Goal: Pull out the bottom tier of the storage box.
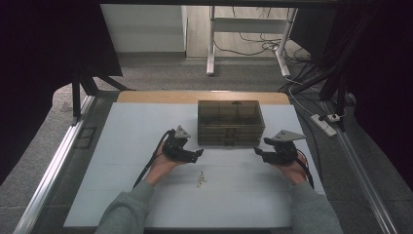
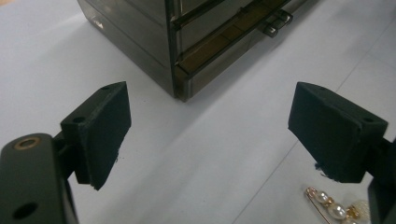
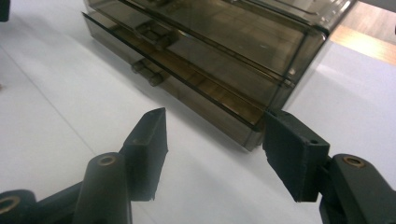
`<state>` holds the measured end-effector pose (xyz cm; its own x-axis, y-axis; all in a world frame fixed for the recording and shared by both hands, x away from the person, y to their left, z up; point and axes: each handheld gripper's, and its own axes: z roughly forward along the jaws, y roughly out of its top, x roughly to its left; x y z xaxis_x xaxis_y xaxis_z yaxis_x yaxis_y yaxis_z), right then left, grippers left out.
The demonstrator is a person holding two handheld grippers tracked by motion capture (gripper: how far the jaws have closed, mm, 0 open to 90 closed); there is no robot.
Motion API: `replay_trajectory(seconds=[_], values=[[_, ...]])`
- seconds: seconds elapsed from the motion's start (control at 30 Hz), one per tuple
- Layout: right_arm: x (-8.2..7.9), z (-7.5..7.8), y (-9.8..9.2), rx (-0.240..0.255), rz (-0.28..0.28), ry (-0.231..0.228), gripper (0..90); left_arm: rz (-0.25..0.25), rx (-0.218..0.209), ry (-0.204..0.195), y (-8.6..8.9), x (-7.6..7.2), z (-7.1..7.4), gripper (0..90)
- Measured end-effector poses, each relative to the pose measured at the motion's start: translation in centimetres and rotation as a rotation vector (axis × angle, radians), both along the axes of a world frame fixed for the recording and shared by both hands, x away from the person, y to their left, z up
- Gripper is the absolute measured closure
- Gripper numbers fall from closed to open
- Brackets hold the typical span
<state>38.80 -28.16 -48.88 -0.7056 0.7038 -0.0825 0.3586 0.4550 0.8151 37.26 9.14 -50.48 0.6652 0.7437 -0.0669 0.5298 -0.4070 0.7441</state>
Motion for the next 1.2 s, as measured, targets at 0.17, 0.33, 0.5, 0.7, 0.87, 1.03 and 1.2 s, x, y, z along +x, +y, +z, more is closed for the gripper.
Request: replay_trajectory(seconds=[0.17, 0.33, 0.5, 0.7, 0.87, 1.03, 1.2], values=[[0.4, -0.5, -0.3, -0.010, -0.009, 0.019, 39.3, 0.006, 0.006, 0.009, -0.1, 0.3, -0.4, 15.2], [0.6, -0.7, -0.3, -0.013, -0.011, 0.022, 39.0, 0.013, 0.008, 0.014, -0.2, 0.5, -0.7, 17.1], [0.7, -1.0, -0.2, -0.034, -0.011, 0.026, 38.3, 0.006, 0.016, 0.024, -0.6, 0.7, -1.2, 18.5], [1.0, -1.4, -0.3, -0.044, -0.016, 0.041, 37.7, -0.003, 0.030, 0.034, -1.1, 1.1, -1.7, 19.7], [1.2, -1.7, -0.2, -0.061, -0.016, 0.047, 37.7, -0.018, 0.034, 0.028, -1.7, 1.2, -1.7, 21.4], [1.4, -2.0, -0.1, -0.064, -0.015, 0.056, 37.9, -0.021, 0.038, 0.029, -1.9, 1.4, -1.9, 22.4], [1.7, -2.2, 0.0, -0.062, -0.019, 0.059, 38.9, -0.011, 0.022, 0.040, -1.9, 1.6, -2.2, 25.2]])
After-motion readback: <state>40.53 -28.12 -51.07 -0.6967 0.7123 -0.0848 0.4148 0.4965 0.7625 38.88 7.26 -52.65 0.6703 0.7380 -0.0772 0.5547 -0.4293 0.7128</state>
